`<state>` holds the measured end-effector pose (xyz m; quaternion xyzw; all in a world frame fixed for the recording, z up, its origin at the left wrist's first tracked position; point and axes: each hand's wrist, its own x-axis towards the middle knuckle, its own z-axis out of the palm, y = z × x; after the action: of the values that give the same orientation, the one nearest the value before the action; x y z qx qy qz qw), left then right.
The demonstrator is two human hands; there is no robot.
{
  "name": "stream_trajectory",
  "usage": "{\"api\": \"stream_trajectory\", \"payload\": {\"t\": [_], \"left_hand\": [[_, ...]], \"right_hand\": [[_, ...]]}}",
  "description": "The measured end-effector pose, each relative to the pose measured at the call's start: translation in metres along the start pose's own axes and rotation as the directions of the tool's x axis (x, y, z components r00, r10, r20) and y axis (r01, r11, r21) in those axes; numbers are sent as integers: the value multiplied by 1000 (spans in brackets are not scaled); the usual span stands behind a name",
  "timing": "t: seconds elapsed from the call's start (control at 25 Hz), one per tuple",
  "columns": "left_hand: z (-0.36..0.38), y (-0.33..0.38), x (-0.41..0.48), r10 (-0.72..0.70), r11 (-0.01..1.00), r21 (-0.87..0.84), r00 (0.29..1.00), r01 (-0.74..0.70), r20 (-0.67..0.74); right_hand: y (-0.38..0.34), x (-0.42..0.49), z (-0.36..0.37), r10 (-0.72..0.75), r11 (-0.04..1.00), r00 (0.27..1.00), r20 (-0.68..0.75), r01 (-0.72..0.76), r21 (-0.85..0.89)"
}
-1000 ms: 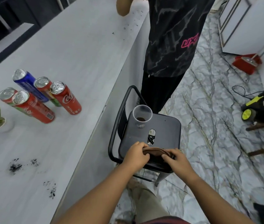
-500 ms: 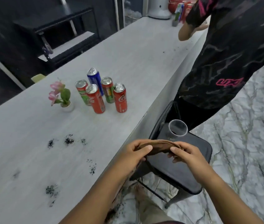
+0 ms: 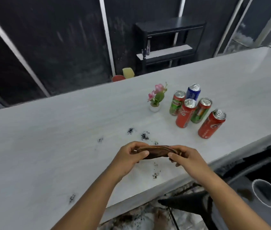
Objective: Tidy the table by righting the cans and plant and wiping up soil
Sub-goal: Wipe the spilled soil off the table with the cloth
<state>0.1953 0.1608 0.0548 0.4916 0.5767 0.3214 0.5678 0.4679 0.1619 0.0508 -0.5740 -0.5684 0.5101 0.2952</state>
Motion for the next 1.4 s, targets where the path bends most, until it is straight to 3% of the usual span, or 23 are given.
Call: {"api": "stream_trajectory", "payload": {"t": [0.16,0.4,0.6,0.68,0.84,0.96,1.24,1.4], "left_hand": [[-55,1,30,6,997,74,987,6,-159],[-119,9,103,63,982,187,909,17,-412],[-161,-27,114,47,950,294,885,103,-463],[-185,-58,93,76,901,404,859,158,-506],[-226,-119,34,315,673,689,740,267,-594],[-227,-146,12,427,596,767,716,237,-552],[-226,-150,15,453,614,759,693,214,-561],[-227,-151,16,449,615,758,692,219,-565]], "right_hand": [[-41,93,32,-119,970,987,105,138,-200],[-93,220,85,-230,855,952,203,297,-425],[-80,260,106,-233,617,914,332,403,-676],[-75,262,112,-308,588,875,374,484,-649],[-75,271,132,-385,445,766,515,643,-623],[-71,266,138,-383,538,786,485,617,-574],[-37,179,118,-415,574,751,514,655,-492],[-65,186,126,-350,730,786,509,569,-378]]}}
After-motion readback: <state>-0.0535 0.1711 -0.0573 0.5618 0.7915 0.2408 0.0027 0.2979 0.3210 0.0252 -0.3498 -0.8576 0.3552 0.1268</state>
